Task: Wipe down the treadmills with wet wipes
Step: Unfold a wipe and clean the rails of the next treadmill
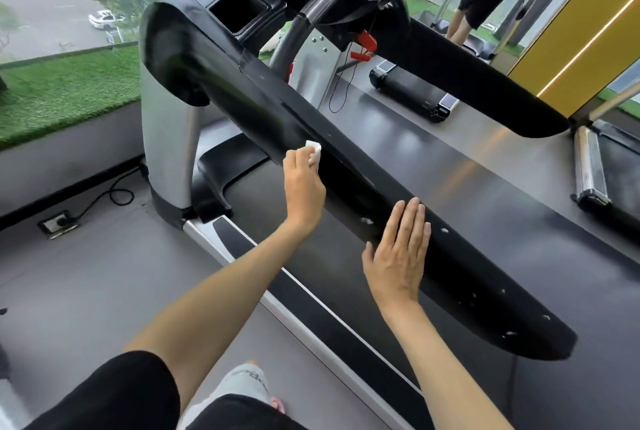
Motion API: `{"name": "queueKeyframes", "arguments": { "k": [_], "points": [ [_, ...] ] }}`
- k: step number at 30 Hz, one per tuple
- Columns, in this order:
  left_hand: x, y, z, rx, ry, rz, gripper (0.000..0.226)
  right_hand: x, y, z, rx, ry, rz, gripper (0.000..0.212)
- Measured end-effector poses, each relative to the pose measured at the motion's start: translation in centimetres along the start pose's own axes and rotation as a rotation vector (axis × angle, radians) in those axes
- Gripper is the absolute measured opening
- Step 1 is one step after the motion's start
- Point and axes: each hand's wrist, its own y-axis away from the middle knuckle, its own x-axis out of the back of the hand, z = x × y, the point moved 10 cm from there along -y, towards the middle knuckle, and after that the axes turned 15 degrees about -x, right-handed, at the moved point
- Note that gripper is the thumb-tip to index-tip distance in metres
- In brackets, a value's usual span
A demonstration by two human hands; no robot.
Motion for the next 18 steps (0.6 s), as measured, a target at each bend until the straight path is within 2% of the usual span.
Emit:
{"name": "queueKeyframes", "arguments": {
  "k": [2, 4, 6, 7, 9, 11, 13, 14, 16, 18],
  "points": [
    [-1.7, 3.3, 3.1, -0.140, 0.049, -0.085, 0.030, 0.0, 0.0, 0.1, -0.001, 0.013, 0.005, 0.100],
    [-4.1, 8.1, 6.2, -0.342, 0.120, -0.278, 0.032, 0.2, 0.0, 0.0, -0.007, 0.011, 0.017, 0.096],
    [-5.2, 10.3, 6.7, -0.429, 0.166, -0.413, 0.030, 0.1, 0.0, 0.0, -0.003, 0.011, 0.013, 0.094],
    [-5.0, 9.7, 6.0, -0.440, 0.165, -0.412, 0.026, 0.1, 0.0, 0.1, 0.001, 0.018, 0.001, 0.096],
    [-3.4, 6.5, 3.7, -0.380, 0.112, -0.299, 0.020, -0.1, 0.0, 0.3, 0.007, 0.038, -0.031, 0.102],
    [-1.3, 2.7, -0.3, -0.153, 0.080, -0.147, 0.019, -0.1, 0.1, 0.3, 0.001, 0.043, -0.052, 0.103],
    [-0.3, 0.9, -3.8, 0.100, 0.105, -0.057, 0.020, 0.0, 0.1, 0.1, -0.015, 0.038, -0.067, 0.104],
    [-0.3, 0.9, -4.6, 0.167, 0.108, -0.032, 0.022, 0.0, 0.1, 0.1, -0.024, 0.037, -0.080, 0.105],
    [-0.9, 2.2, -3.6, 0.164, 0.124, -0.049, 0.030, 0.0, 0.2, -0.1, -0.028, 0.038, -0.112, 0.107],
    [-3.2, 5.8, -1.0, 0.083, 0.152, -0.188, 0.036, 0.0, 0.2, 0.0, -0.017, 0.046, -0.133, 0.110]
  ]
}}
